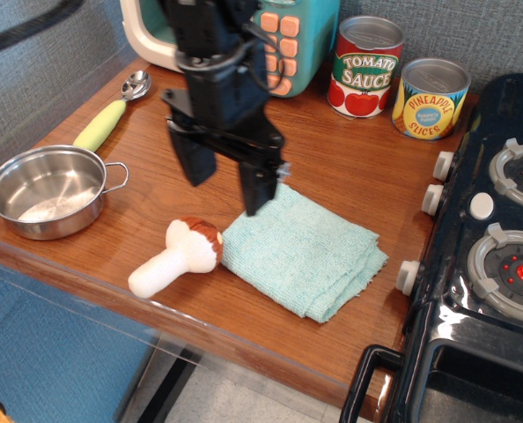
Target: Place the mushroom inside of the metal pot
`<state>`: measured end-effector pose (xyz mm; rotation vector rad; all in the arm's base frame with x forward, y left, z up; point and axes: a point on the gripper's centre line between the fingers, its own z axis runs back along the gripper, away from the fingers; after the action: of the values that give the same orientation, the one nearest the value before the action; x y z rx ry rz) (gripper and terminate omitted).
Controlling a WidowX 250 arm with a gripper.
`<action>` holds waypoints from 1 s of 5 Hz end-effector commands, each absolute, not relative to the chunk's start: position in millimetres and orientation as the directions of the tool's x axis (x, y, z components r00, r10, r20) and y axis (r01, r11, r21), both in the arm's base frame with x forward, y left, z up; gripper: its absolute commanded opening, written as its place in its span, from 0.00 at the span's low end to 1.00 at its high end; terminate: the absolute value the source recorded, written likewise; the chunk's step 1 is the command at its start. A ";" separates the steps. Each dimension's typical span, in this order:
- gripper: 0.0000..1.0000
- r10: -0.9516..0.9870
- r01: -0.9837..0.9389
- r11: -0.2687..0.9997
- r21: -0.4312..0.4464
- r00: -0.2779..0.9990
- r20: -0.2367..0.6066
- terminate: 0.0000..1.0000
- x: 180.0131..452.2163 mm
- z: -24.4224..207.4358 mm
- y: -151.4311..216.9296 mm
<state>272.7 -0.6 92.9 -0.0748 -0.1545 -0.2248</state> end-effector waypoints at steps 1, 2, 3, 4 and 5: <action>1.00 -0.211 0.217 0.975 -0.054 0.972 0.107 0.00 263.1 78.9 19.2; 1.00 -0.188 0.191 0.980 -0.061 0.981 0.049 0.00 257.3 60.5 21.8; 1.00 -0.171 0.172 0.984 -0.056 0.985 0.026 0.00 256.4 44.7 19.6; 1.00 -0.163 0.164 0.985 -0.058 0.987 0.014 0.00 257.4 34.8 17.2; 1.00 -0.152 0.154 0.986 -0.062 0.988 0.035 0.00 257.3 32.6 18.1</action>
<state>254.0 16.6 25.8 -0.0739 -0.0009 -0.1543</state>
